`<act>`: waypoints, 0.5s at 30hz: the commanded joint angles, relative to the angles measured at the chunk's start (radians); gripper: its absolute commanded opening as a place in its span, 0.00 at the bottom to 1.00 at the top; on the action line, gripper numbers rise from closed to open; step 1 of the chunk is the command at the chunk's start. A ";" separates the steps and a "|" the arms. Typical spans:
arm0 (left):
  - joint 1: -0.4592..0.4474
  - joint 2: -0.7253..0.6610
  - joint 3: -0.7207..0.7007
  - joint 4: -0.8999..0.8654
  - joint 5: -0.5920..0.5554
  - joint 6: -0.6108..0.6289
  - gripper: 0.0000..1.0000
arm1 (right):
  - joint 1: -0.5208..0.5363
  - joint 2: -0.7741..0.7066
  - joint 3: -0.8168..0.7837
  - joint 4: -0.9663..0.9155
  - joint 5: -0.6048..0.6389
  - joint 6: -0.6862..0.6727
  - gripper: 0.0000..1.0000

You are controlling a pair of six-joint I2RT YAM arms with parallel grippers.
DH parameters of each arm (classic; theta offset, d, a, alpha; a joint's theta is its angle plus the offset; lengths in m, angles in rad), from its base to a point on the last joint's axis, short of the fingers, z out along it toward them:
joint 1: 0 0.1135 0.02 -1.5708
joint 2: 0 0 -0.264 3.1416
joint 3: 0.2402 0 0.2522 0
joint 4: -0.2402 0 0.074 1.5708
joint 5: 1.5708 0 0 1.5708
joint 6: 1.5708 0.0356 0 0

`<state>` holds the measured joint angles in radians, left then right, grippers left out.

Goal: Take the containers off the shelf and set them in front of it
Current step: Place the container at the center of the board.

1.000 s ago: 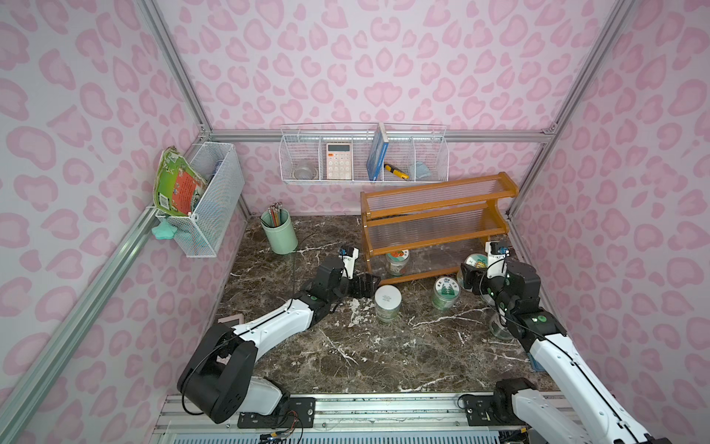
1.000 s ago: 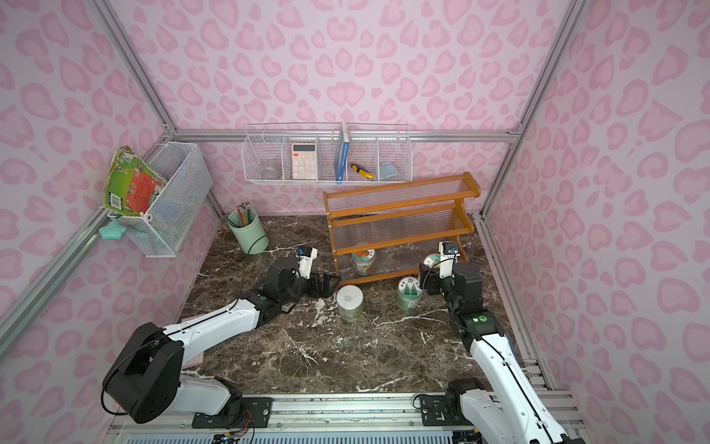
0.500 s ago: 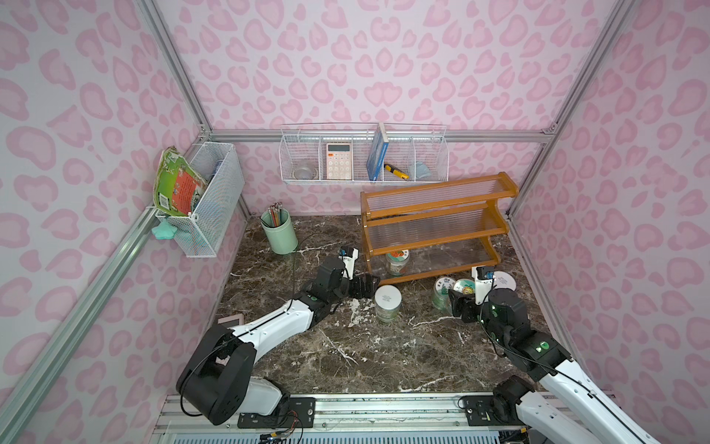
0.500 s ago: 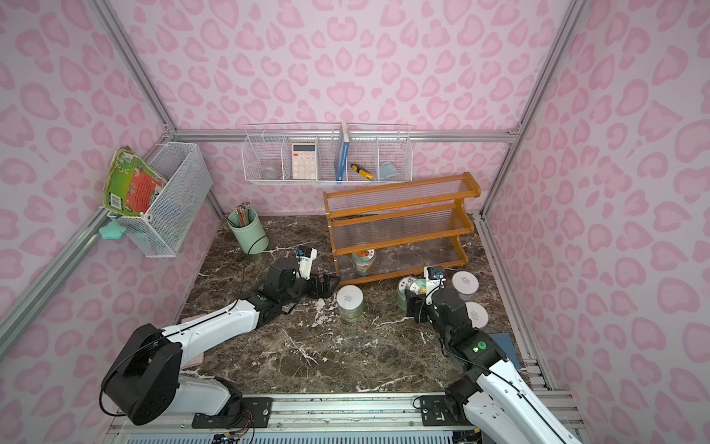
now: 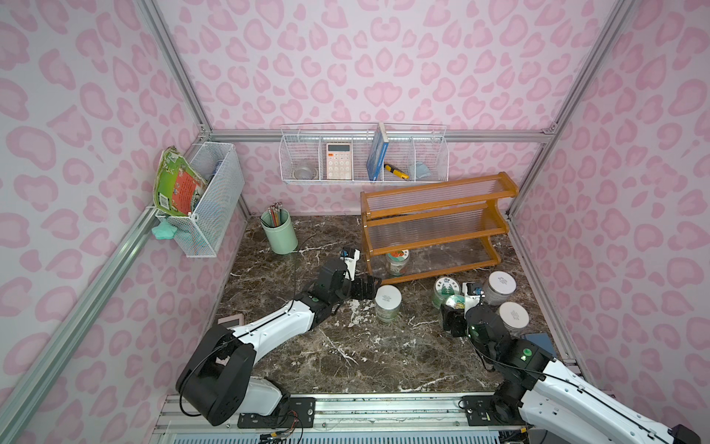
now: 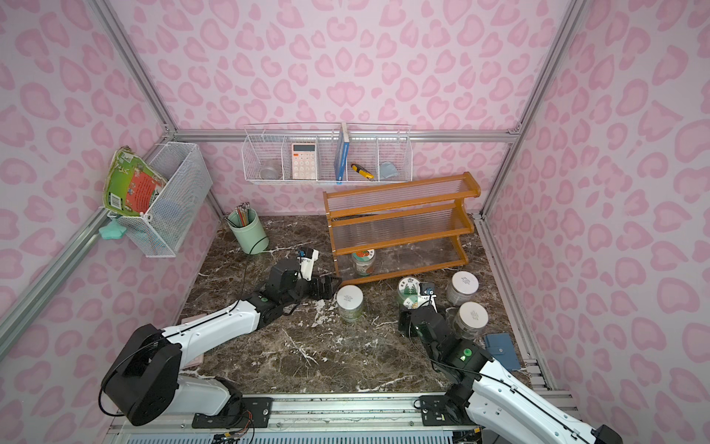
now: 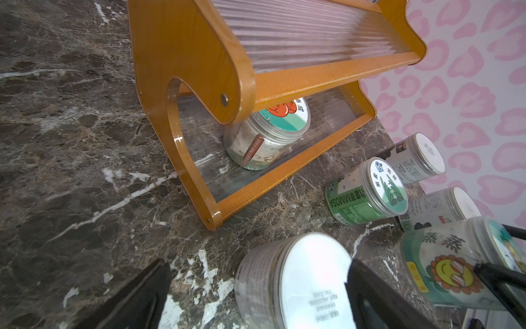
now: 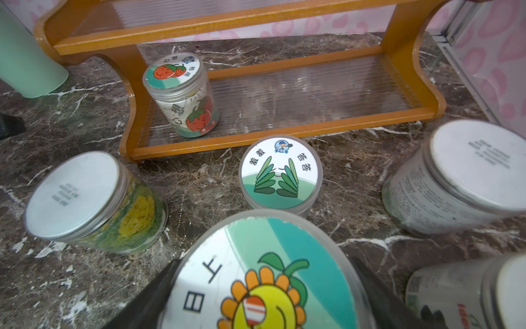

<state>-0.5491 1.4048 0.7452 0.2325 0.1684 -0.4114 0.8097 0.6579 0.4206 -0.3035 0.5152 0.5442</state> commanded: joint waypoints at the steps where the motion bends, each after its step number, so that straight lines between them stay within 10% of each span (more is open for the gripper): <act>1: 0.000 -0.003 0.008 -0.001 -0.009 0.012 0.99 | 0.015 -0.006 -0.030 0.045 0.069 0.084 0.67; 15: 0.000 -0.004 0.005 -0.009 -0.021 0.016 0.99 | 0.000 0.108 -0.114 0.169 0.115 0.082 0.68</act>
<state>-0.5510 1.4048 0.7452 0.2314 0.1566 -0.4103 0.8139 0.7528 0.3119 -0.2131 0.6090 0.6270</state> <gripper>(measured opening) 0.995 0.839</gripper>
